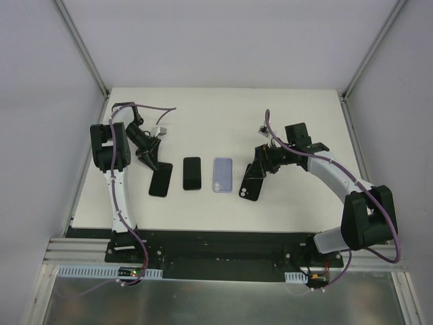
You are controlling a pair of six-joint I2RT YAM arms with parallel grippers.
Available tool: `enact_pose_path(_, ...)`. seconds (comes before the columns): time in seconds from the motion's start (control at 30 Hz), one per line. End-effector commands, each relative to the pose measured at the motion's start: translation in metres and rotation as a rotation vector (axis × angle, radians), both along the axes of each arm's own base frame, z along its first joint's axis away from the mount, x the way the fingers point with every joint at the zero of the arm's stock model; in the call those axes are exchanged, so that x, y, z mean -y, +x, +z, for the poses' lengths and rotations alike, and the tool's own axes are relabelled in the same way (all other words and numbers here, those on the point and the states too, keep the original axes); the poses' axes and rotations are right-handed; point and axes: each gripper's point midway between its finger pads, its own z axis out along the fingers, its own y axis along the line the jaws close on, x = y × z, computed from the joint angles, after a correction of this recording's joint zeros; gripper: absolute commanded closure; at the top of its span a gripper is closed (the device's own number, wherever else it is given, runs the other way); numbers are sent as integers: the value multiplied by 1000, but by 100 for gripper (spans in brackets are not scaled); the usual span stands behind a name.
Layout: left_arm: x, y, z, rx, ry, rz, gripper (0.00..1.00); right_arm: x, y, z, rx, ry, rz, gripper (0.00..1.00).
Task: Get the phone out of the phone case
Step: Place the phone at the center of the board, then reset both arms
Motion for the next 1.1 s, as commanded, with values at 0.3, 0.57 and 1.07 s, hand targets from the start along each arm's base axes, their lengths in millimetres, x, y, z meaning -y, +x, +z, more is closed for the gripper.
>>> enact_pose_path(0.3, -15, 54, -5, 248, 119, 1, 52, 4, 4, 5, 52, -35, -10, 12)
enact_pose_path(0.57, -27, 76, 59, 520, 161, 112, 15, 35, 28, 10, 156, -155, -200, 8)
enact_pose_path(1.07, -47, 49, 135, 970, 272, 431, 4, 110, 55, 44, 229, -242, -657, 1)
